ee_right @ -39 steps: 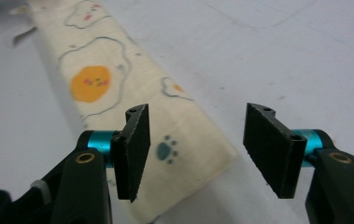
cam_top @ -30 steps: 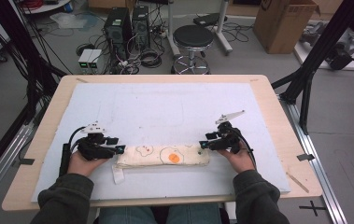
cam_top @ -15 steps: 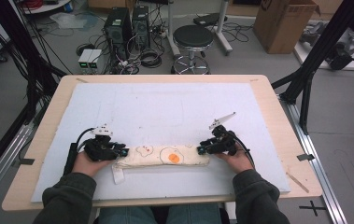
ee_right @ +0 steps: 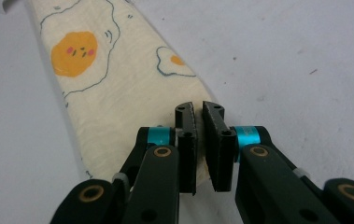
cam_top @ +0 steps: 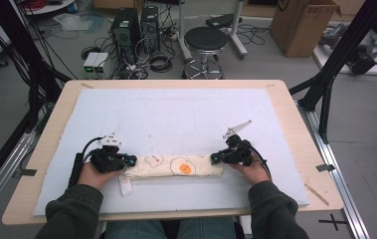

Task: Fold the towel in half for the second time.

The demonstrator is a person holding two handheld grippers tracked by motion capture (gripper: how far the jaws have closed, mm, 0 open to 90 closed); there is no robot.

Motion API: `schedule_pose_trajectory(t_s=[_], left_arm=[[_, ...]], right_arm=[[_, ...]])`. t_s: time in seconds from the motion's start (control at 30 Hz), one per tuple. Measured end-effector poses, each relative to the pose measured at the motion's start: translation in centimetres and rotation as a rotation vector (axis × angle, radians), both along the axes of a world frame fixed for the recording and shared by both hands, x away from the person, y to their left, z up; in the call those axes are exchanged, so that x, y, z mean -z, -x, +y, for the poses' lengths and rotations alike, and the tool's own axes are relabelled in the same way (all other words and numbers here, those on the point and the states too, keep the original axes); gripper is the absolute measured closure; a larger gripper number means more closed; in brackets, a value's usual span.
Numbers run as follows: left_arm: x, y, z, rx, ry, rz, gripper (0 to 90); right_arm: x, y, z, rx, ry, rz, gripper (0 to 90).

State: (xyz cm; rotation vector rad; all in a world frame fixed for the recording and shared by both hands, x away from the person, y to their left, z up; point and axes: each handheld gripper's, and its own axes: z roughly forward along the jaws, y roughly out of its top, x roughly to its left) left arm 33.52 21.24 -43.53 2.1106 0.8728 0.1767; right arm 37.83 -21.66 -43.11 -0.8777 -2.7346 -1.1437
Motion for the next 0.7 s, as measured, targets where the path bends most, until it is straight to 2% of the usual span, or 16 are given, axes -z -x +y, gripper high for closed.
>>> schedule_pose_trajectory(t_s=[0.23,0.33,0.4,0.53,0.7], left_arm=[[-0.3,-0.1,0.1,-0.019,0.016,-0.019,83.9],[-0.6,-0.1,0.1,-0.029,0.036,-0.028,83.9],[-0.9,-0.3,0.1,-0.024,0.038,-0.022,83.9],[-1.5,-0.8,-0.2,-0.033,0.042,-0.039,83.9],[-1.3,-1.5,-0.3,-0.047,0.038,-0.034,83.9]], right_arm=[[-0.4,-0.1,-0.3,0.006,-0.012,-0.016,84.6],[-1.0,-0.1,-0.4,0.012,-0.006,-0.023,84.8],[-1.2,-0.2,-0.5,0.014,-0.006,-0.035,84.7],[-1.6,-0.4,-0.7,0.021,0.008,-0.042,84.8],[-2.0,-0.9,-1.0,0.030,0.018,-0.049,84.8]])
